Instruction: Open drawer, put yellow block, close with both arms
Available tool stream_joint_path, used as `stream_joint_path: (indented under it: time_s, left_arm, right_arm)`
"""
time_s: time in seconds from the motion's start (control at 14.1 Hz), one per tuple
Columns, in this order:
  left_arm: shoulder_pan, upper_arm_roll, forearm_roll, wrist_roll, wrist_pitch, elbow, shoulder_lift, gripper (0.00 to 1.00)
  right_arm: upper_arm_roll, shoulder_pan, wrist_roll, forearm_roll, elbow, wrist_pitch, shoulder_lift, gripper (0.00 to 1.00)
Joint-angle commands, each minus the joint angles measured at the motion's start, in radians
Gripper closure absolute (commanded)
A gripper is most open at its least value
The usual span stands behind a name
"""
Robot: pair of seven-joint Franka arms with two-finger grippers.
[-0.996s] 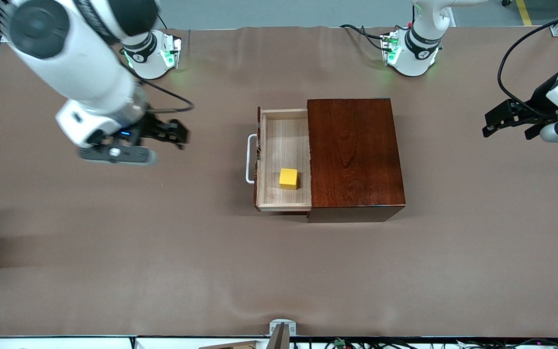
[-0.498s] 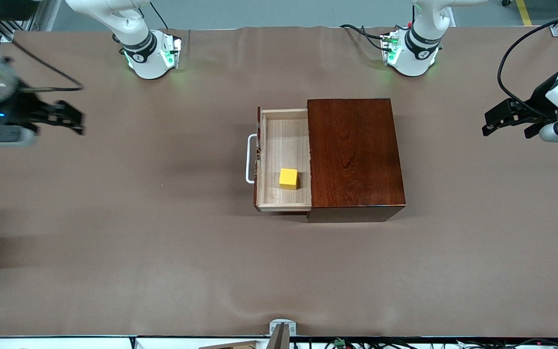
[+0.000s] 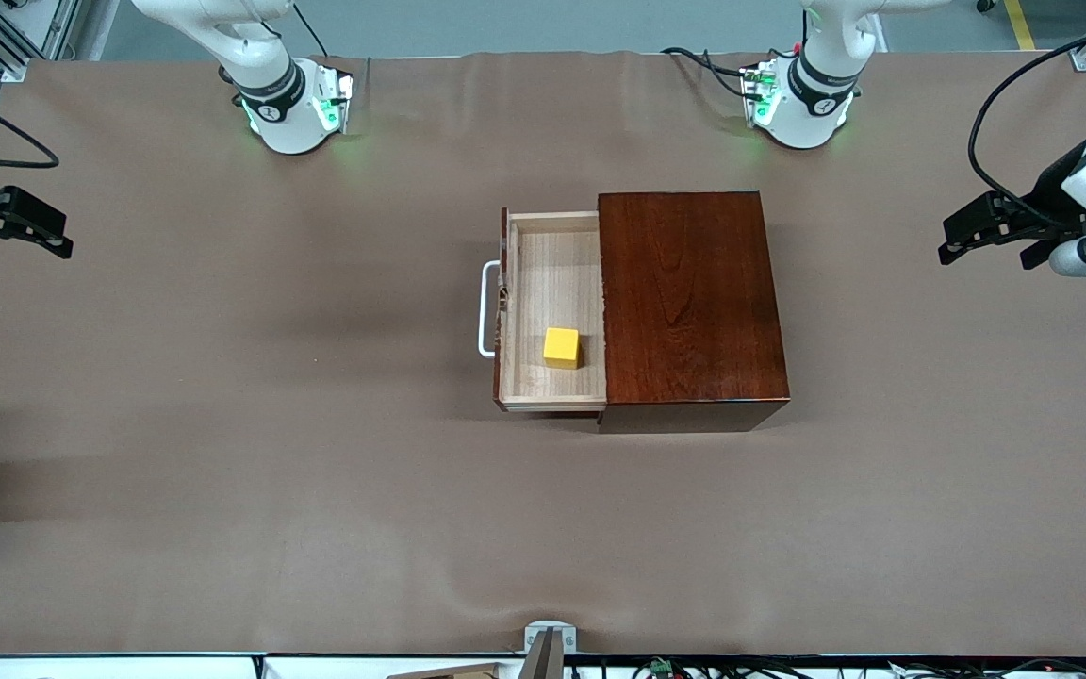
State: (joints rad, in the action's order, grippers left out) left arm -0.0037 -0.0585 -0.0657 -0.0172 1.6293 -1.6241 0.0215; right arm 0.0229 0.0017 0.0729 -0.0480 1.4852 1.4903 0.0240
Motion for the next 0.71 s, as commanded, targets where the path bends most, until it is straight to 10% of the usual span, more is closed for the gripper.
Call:
stream_joint_path:
  time_s: [0.0,0.64]
  left_arm:
    - [-0.001,0.000,-0.006,-0.003,-0.019,0.018,-0.005,0.00]
    - [-0.012,-0.007,0.000,0.000,-0.013,0.021,-0.028,0.00]
  right_arm:
    - [-0.017,-0.025,-0.018,-0.020,0.006,-0.004,-0.015,0.00]
    - [-0.018,-0.034,-0.031,-0.006,0.004,-0.002,-0.012,0.00]
